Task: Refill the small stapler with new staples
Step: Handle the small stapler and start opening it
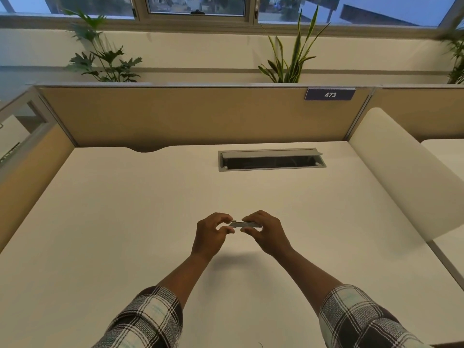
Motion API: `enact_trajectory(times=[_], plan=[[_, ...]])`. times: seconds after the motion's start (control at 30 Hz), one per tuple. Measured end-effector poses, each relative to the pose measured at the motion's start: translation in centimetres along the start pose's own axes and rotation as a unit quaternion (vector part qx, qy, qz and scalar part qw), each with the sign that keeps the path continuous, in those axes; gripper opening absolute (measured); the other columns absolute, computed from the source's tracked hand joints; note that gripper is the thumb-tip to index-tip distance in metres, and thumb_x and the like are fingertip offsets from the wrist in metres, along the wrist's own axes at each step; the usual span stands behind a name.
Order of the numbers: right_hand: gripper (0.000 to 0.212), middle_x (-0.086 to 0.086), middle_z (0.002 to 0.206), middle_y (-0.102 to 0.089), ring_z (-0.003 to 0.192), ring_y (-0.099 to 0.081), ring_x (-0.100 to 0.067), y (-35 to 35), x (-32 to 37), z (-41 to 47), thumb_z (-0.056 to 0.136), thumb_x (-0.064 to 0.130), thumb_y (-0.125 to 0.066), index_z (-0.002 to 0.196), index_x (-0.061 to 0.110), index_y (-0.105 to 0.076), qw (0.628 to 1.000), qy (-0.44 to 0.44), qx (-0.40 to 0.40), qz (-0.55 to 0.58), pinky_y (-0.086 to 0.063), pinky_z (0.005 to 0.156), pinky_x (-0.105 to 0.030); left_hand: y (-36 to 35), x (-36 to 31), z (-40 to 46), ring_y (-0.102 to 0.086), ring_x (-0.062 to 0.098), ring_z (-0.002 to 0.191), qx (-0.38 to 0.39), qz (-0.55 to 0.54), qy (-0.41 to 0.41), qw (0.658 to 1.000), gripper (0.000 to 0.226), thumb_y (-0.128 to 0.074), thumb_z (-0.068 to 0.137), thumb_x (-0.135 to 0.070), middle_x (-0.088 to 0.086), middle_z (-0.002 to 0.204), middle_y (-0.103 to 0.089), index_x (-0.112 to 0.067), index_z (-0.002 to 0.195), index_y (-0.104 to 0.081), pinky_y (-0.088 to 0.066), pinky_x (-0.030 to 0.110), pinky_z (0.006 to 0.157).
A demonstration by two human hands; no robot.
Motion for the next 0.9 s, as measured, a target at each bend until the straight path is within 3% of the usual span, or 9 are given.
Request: enact_trajectory(times=[0.17, 0.3, 0.43, 0.57, 0.73, 0.9], plan=[[0.033, 0.001, 0.099, -0.070, 0.088, -0.064, -0.009, 0.1, -0.2, 0.1, 0.076, 0.018, -0.081, 0.107, 0.016, -0.072, 1.000, -0.002, 0.007, 0.004, -0.046, 0.080, -0.013, 0.0, 0.0, 0.0, -0.064, 0.002, 0.099, 0.035, 0.022, -0.041, 0.998, 0.049, -0.083, 0.069, -0.003, -0.007, 0.109, -0.068, -0.009, 0.114, -0.068, -0.048, 0.010, 0.092], [0.027, 0.003, 0.105, -0.072, 0.094, -0.064, -0.007, 0.0, -0.5, -0.1, 0.086, 0.020, -0.072, 0.113, 0.015, -0.070, 0.999, -0.034, 0.023, 0.033, -0.043, 0.083, -0.007, 0.2, -0.1, 0.1, -0.065, -0.001, 0.095, 0.043, 0.020, -0.011, 0.999, 0.047, -0.083, 0.073, -0.011, -0.010, 0.107, -0.067, -0.011, 0.117, -0.067, -0.048, 0.004, 0.082], [0.018, 0.014, 0.082, -0.070, 0.075, -0.064, 0.002, -0.2, -0.2, 0.0, 0.096, 0.028, -0.057, 0.105, 0.020, -0.071, 0.991, -0.098, 0.058, 0.074, -0.043, 0.068, -0.005, 0.3, -0.1, 0.4, -0.066, -0.007, 0.086, 0.052, 0.017, 0.021, 0.998, 0.036, -0.079, 0.075, -0.005, -0.009, 0.096, -0.072, -0.018, 0.107, -0.071, -0.050, 0.007, 0.070], [0.025, 0.019, 0.065, -0.066, 0.058, -0.059, 0.003, -0.4, -0.2, 0.1, 0.101, 0.031, -0.047, 0.094, 0.021, -0.069, 0.982, -0.145, 0.060, 0.101, -0.041, 0.059, -0.006, 0.2, 0.2, 0.6, -0.065, -0.012, 0.077, 0.041, 0.033, 0.045, 0.998, 0.022, -0.077, 0.077, -0.008, -0.010, 0.085, -0.072, -0.014, 0.098, -0.074, -0.049, 0.005, 0.068], [0.031, 0.003, 0.081, -0.075, 0.056, -0.059, -0.006, -0.5, -0.5, 0.3, 0.102, 0.033, -0.042, 0.091, 0.020, -0.068, 0.967, -0.194, 0.098, 0.134, -0.041, 0.057, -0.015, -0.2, 0.7, 0.6, -0.068, -0.004, 0.074, 0.047, 0.014, 0.084, 0.995, 0.015, -0.078, 0.078, -0.017, -0.013, 0.077, -0.071, -0.017, 0.093, -0.075, -0.056, 0.021, 0.074], [0.018, -0.003, 0.094, -0.074, 0.074, -0.068, -0.009, -0.6, -1.1, 0.0, 0.094, 0.028, -0.060, 0.103, 0.015, -0.071, 0.950, -0.214, 0.100, 0.203, -0.048, 0.061, -0.017, -0.4, 1.3, 0.7, -0.073, 0.014, 0.089, 0.057, -0.093, 0.171, 0.979, 0.041, -0.083, 0.071, -0.013, 0.003, 0.096, -0.076, -0.012, 0.109, -0.071, -0.059, 0.036, 0.087]])
Point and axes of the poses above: each hand's wrist, its own z-axis towards the middle knuckle, its own y-axis out of the back of the hand, x = y × z, the point moved 3 cm from there along z, towards the middle knuckle
